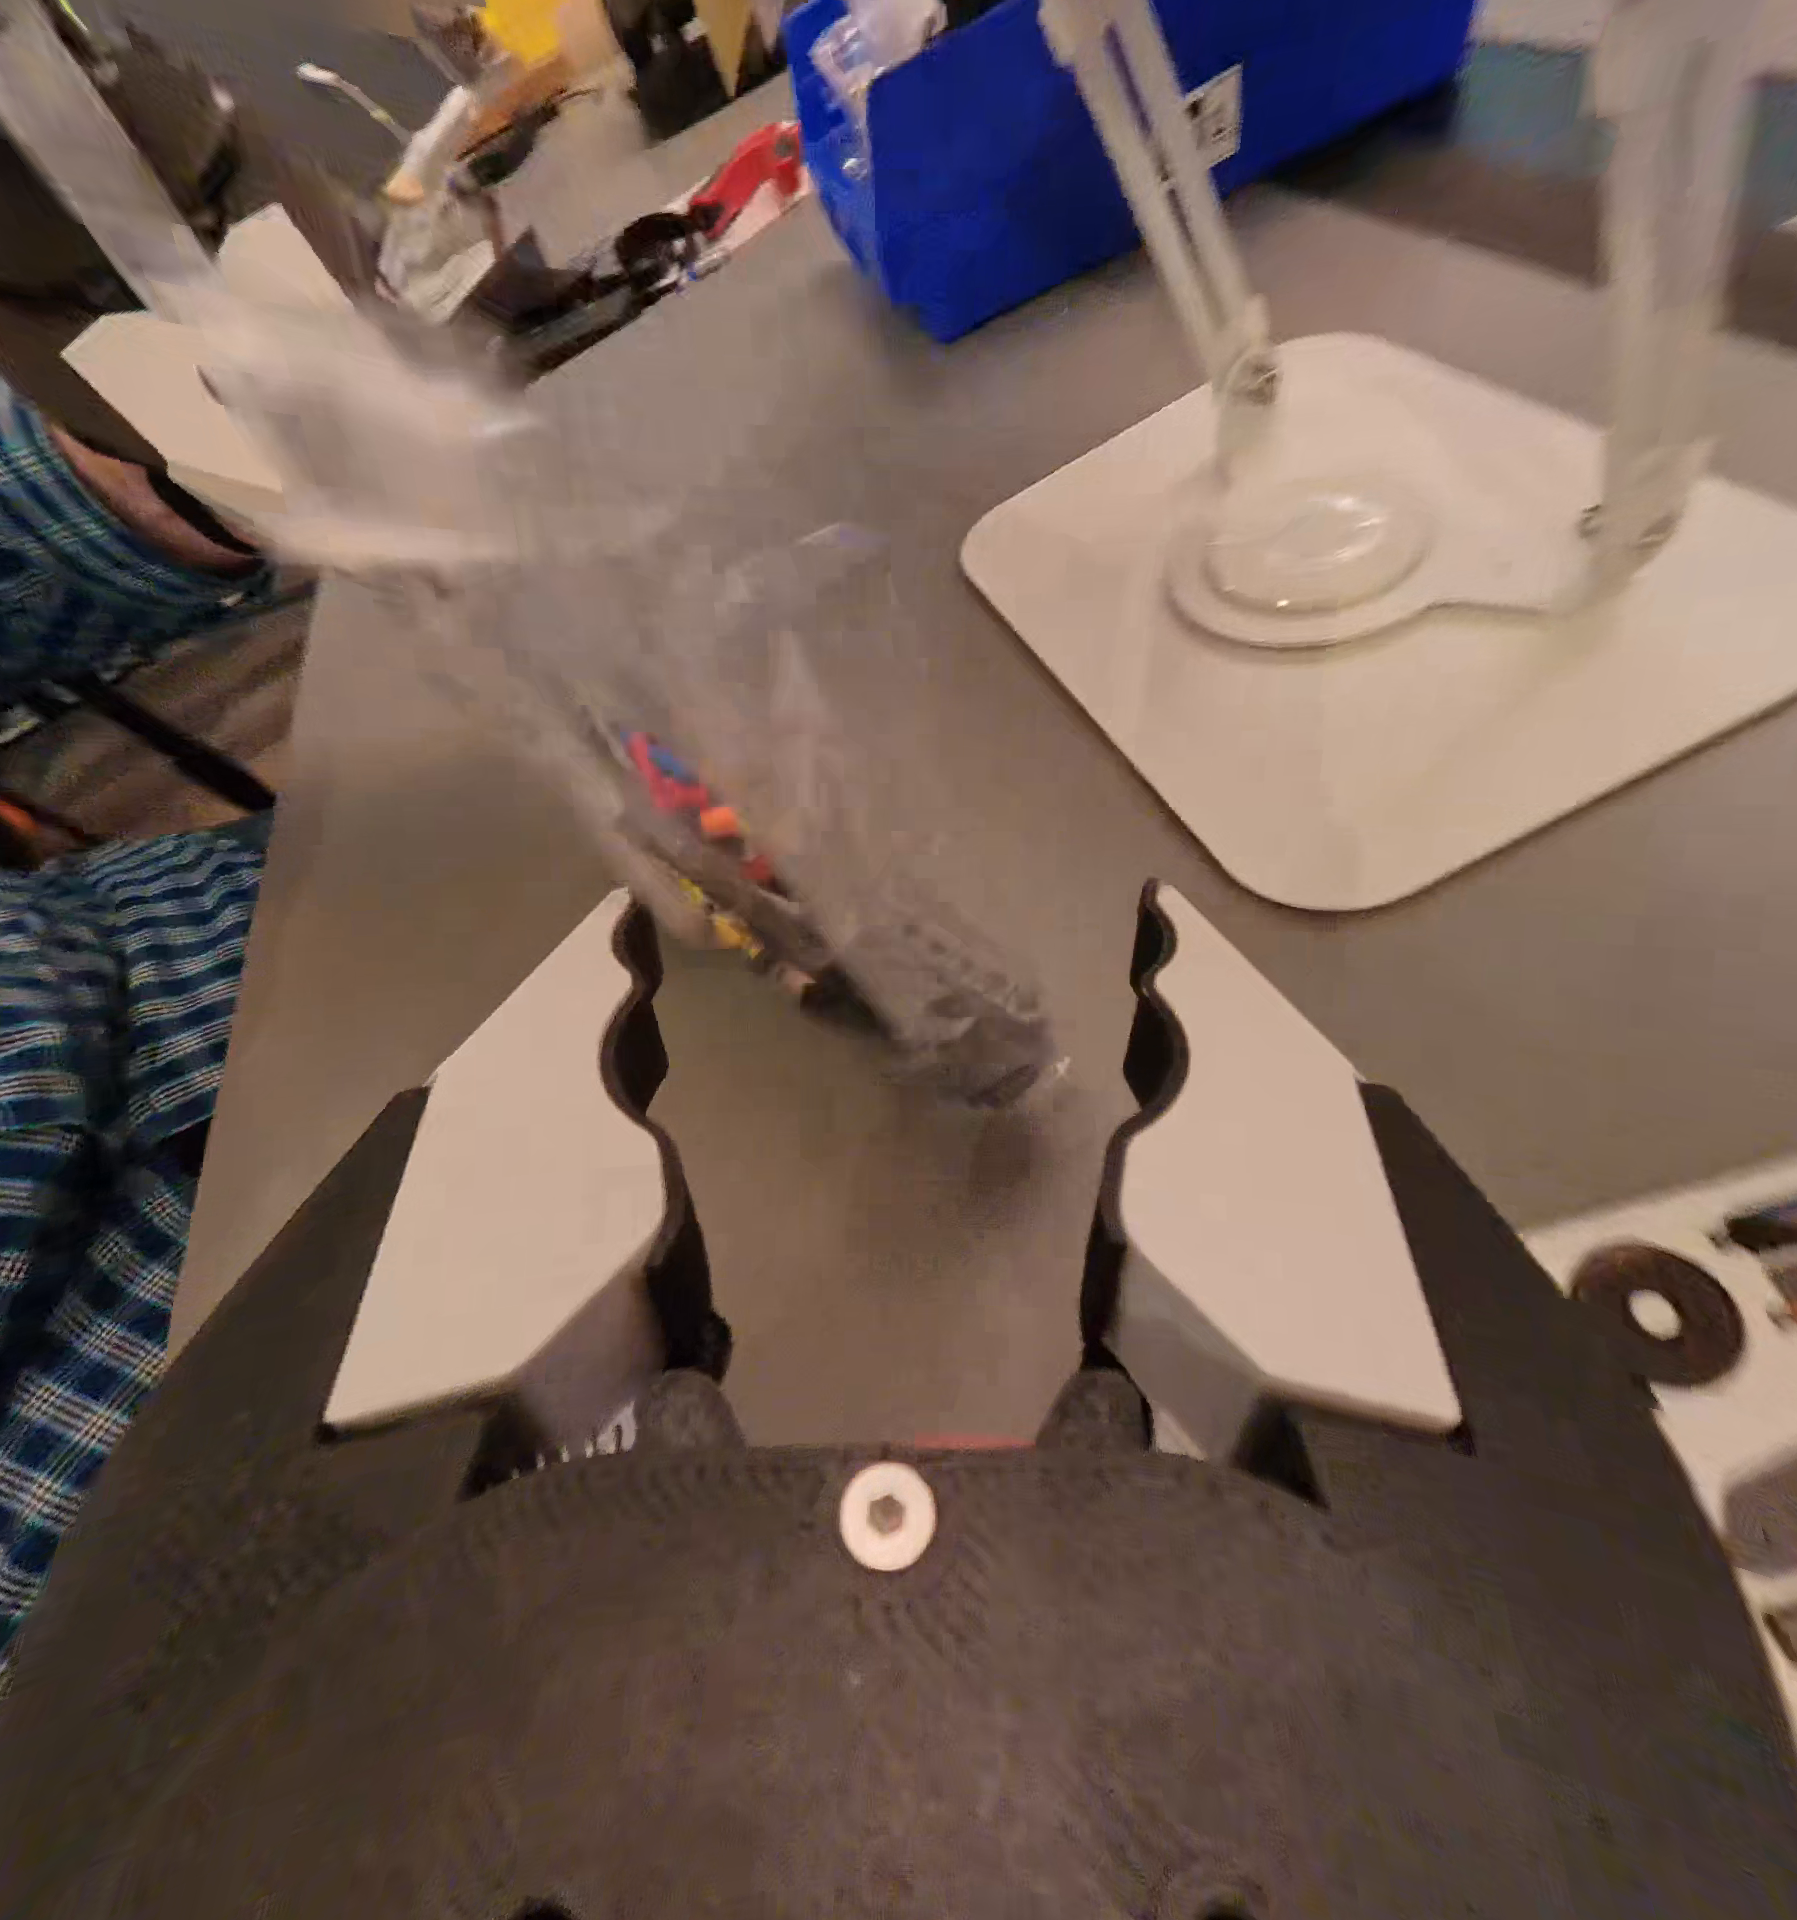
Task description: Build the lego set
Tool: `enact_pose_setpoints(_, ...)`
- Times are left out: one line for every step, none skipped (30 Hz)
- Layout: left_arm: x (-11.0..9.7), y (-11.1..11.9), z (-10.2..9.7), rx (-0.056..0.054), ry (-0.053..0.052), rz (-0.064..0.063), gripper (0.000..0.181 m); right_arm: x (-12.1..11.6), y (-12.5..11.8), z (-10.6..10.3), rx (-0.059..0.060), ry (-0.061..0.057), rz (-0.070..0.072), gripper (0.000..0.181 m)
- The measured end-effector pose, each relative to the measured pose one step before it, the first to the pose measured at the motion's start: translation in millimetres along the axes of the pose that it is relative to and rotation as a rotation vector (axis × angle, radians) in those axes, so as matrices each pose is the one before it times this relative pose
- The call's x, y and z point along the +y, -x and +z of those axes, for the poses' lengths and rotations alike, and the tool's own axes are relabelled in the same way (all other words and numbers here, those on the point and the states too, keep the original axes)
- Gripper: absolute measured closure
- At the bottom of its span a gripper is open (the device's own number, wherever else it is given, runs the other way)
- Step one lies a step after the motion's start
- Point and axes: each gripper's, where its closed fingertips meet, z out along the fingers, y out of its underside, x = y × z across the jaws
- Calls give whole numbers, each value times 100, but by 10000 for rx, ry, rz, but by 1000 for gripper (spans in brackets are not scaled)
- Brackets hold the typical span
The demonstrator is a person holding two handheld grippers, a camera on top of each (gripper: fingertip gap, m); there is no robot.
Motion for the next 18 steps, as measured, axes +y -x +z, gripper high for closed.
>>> enact_pose_setpoints(32,213,-106,-9,-22,-1,181,34,-16,540,-323,8,-8,99)
enact_pose_setpoints(58,240,-132,10,-9,-77,181,-11,346,353,-542,-21,100,116)
enact_pose_setpoints(53,132,-123,110,-27,-113,181,-78,468,229,-556,-43,148,134)
enact_pose_setpoints(48,76,-138,143,-20,-147,181,11,158,129,-219,2,16,148)
enact_pose_setpoints(-13,133,-134,100,-46,-170,181,40,388,38,-208,34,-47,162)
enact_pose_setpoints(-76,130,-132,120,-70,-211,181,-6,537,-18,-205,30,42,170)
enact_pose_setpoints(-58,58,-99,176,-43,-220,181,6,488,-60,-94,49,108,175)
enact_pose_setpoints(-96,106,-53,118,-62,-197,181,-25,607,-113,-110,40,201,181)
enact_pose_setpoints(-76,-7,-39,193,-32,-227,181,-17,677,-171,-36,23,185,181)
enact_pose_setpoints(-9,-213,2,343,23,-271,181,170,652,-239,63,110,188,181)
enact_pose_setpoints(63,-327,57,432,67,-320,181,239,736,-338,83,91,207,181)
enact_pose_setpoints(-32,-355,121,494,16,-401,181,393,943,-385,-9,118,239,181)
enact_pose_setpoints(-96,-264,253,479,-9,-381,181,511,833,-417,30,96,279,181)
enact_pose_setpoints(4,-86,455,417,80,-272,181,503,406,-444,122,-8,350,181)
enact_pose_setpoints(30,419,610,106,83,-37,181,531,40,-381,97,-50,417,181)
enact_pose_setpoints(269,859,654,-169,212,76,181,658,-367,-282,102,3,379,181)
enact_pose_setpoints(470,731,617,-116,314,60,173,702,-904,-232,251,48,346,181)
enact_pose_setpoints(418,827,449,-264,263,81,162,560,-1141,-224,273,-3,363,181)
